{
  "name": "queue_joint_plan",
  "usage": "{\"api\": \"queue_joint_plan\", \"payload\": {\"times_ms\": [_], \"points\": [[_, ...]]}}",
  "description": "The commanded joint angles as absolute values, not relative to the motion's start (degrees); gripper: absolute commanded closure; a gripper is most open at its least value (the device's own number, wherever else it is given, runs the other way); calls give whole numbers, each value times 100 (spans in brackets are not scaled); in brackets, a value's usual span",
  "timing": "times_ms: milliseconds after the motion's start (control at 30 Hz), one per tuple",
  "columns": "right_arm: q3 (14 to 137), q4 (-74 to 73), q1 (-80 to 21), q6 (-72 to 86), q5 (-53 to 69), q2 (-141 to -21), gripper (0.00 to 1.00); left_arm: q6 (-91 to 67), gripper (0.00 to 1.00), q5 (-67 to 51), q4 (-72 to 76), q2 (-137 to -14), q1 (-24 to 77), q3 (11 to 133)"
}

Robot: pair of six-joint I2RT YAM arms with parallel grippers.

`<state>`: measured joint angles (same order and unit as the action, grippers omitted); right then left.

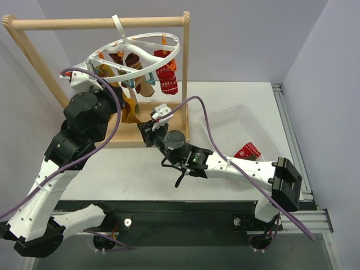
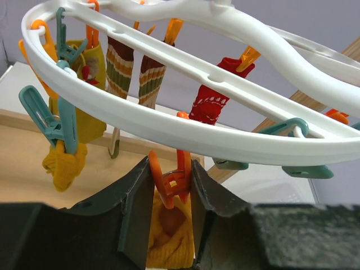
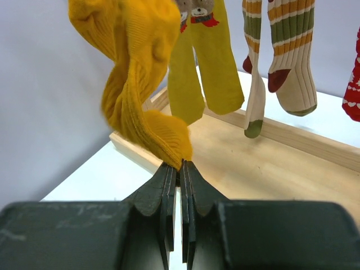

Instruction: Remove the socks clipped to the hanger

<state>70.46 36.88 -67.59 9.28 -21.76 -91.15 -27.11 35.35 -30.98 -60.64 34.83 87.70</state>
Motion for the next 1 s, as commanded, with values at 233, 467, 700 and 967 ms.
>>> {"api": "queue_joint_plan", "payload": {"times_ms": [233,467,700,967], "points": [[6549,4219,-6768,826,-2680,-8544,100,-2601,87,3349,-2584,-5889,3454,8710],[5696,3701,-6452,983,-3629,-7744,100,-2637,88,3191,-2400,-5801,3454,8604],[4413,2167,-5354,2626,-3893,-6199,100,-2777,87,3006,-2242,-5757,3454,8552],[4104,-225,-3905,3796,-3649,-5397,100,-3146,87,2365,-1600,-5826,3454,8306]]}}
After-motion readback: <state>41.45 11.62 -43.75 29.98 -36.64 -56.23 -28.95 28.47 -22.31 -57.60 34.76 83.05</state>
